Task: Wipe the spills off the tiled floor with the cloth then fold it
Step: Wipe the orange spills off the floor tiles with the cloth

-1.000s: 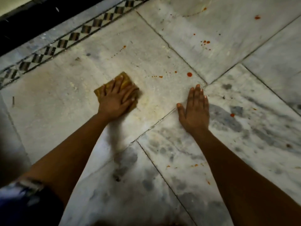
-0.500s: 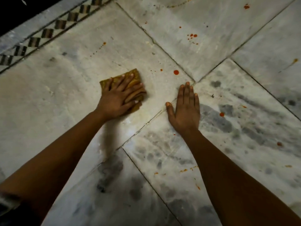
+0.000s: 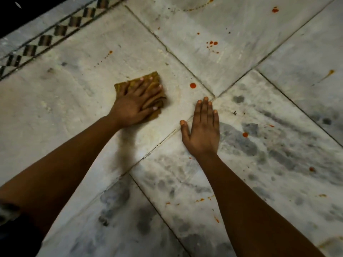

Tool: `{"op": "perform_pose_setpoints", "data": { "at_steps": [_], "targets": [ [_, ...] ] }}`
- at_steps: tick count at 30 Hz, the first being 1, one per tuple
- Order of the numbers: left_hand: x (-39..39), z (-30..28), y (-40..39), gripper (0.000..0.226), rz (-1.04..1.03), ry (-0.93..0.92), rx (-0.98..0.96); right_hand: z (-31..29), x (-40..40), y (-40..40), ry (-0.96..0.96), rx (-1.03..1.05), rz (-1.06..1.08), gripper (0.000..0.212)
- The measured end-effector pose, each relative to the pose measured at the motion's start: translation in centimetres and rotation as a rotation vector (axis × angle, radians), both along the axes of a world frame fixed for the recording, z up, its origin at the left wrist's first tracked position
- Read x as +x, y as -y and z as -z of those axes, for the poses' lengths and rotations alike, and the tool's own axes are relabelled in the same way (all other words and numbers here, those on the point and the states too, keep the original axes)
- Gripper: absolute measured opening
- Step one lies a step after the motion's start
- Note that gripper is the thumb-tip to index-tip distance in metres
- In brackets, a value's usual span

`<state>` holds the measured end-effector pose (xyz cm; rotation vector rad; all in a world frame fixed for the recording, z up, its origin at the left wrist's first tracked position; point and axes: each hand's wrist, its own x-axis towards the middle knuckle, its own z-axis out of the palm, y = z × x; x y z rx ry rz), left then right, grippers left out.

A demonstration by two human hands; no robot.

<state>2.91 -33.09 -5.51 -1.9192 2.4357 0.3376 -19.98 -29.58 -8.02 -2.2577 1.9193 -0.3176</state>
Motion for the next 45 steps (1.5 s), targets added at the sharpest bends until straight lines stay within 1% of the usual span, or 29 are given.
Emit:
{"op": "perform_pose_setpoints", "data": {
  "at_steps": [2,5,6,7,9,11,12,13,15,17,18,19,21,22,24,25,27,29,30,32,34,35,36,37,38,40,41,43,45],
  "targets": [
    [-1.1,-0.4,2.7,0.07,-0.156,-0.045,0.056,0.0,0.1,0.0,-0.007,0.002,0.006,0.073],
    [-6.1,-1.1,6.9,0.063,-0.336,-0.211,0.058,0.0,0.1,-0.1,0.0,-0.004,0.011,0.074],
    [-7.8,-1.3,7.6,0.061,-0.326,-0.24,0.055,0.0,0.1,-0.1,0.001,-0.007,0.014,0.075],
    [-9.3,-1.3,7.6,0.059,-0.269,-0.232,0.057,0.1,0.1,0.0,-0.001,-0.007,0.025,0.076],
    [-10.8,-0.9,6.1,0.06,-0.056,-0.141,0.053,0.1,0.2,0.0,-0.006,-0.01,0.057,0.078],
    [-9.4,0.0,4.0,0.07,0.162,-0.082,0.013,0.2,0.2,0.0,-0.01,-0.016,0.064,0.079],
    [-8.0,0.2,3.6,0.075,0.203,-0.063,0.017,0.3,0.2,-0.1,-0.01,-0.017,0.062,0.08],
    [-6.6,0.3,4.1,0.077,0.185,-0.041,0.022,0.3,0.2,-0.1,-0.009,-0.017,0.061,0.08],
    [-5.3,0.0,6.5,0.077,0.016,0.013,0.074,0.3,0.1,-0.1,-0.001,-0.02,0.06,0.079],
    [-6.3,-1.1,9.3,0.067,-0.143,0.031,0.137,0.1,0.2,-0.1,0.008,-0.018,0.056,0.079],
    [-7.6,-1.6,9.8,0.063,-0.15,0.021,0.148,0.1,0.2,0.0,0.012,-0.015,0.054,0.079],
    [-8.7,-2.1,9.5,0.064,-0.106,0.016,0.153,0.0,0.2,0.0,0.017,-0.01,0.054,0.079],
    [-10.0,-1.9,6.8,0.071,0.064,-0.002,0.158,-0.1,0.1,0.0,0.014,-0.008,0.054,0.079],
    [-9.6,-1.3,4.9,0.072,0.141,-0.023,0.145,-0.1,0.1,0.0,0.007,-0.016,0.051,0.079],
    [-7.4,-0.7,3.1,0.074,0.208,-0.028,0.154,0.1,0.1,-0.1,-0.009,-0.013,0.046,0.079],
    [-6.4,-0.8,3.6,0.074,0.188,-0.005,0.173,0.1,0.1,-0.1,-0.011,-0.008,0.043,0.079],
    [-6.2,-1.4,6.2,0.069,0.048,-0.022,0.209,0.2,0.0,-0.1,-0.011,-0.006,0.035,0.079],
    [-8.0,-2.0,8.6,0.063,-0.087,-0.06,0.231,0.1,0.0,0.0,-0.016,0.009,0.039,0.08],
    [-9.2,-2.1,8.8,0.062,-0.09,-0.068,0.227,0.0,0.1,-0.1,-0.015,0.017,0.047,0.08],
    [-10.6,-1.9,6.9,0.063,0.032,-0.038,0.207,-0.1,0.1,-0.1,-0.011,0.026,0.053,0.08],
    [-9.3,-1.0,3.8,0.071,0.186,-0.017,0.171,0.0,0.0,0.0,-0.018,0.015,0.044,0.08],
    [-7.9,-0.8,2.9,0.075,0.212,-0.002,0.173,0.1,0.0,0.0,-0.022,0.012,0.039,0.08],
    [-6.5,-0.8,2.8,0.078,0.187,0.02,0.18,0.1,0.0,0.0,-0.025,0.019,0.037,0.08],
    [-5.3,-0.8,3.4,0.079,0.108,0.041,0.19,0.1,0.0,0.0,-0.025,0.031,0.033,0.08],
    [-4.5,-0.9,4.3,0.077,-0.018,0.04,0.212,0.1,-0.1,-0.1,-0.025,0.045,0.028,0.08],
    [-4.0,-1.1,6.2,0.065,-0.245,-0.011,0.241,-0.1,-0.1,-0.1,-0.019,0.057,0.027,0.08],
    [-4.4,-1.2,6.5,0.062,-0.286,-0.027,0.245,-0.3,0.0,-0.1,-0.013,0.062,0.027,0.08],
    [-5.3,-1.1,4.7,0.064,-0.223,0.023,0.238,-0.4,-0.1,-0.2,-0.006,0.092,0.016,0.08],
    [-5.2,-0.5,0.5,0.074,-0.093,0.061,0.198,-0.4,-0.1,0.1,-0.003,0.101,0.003,0.081]
  ]
}}
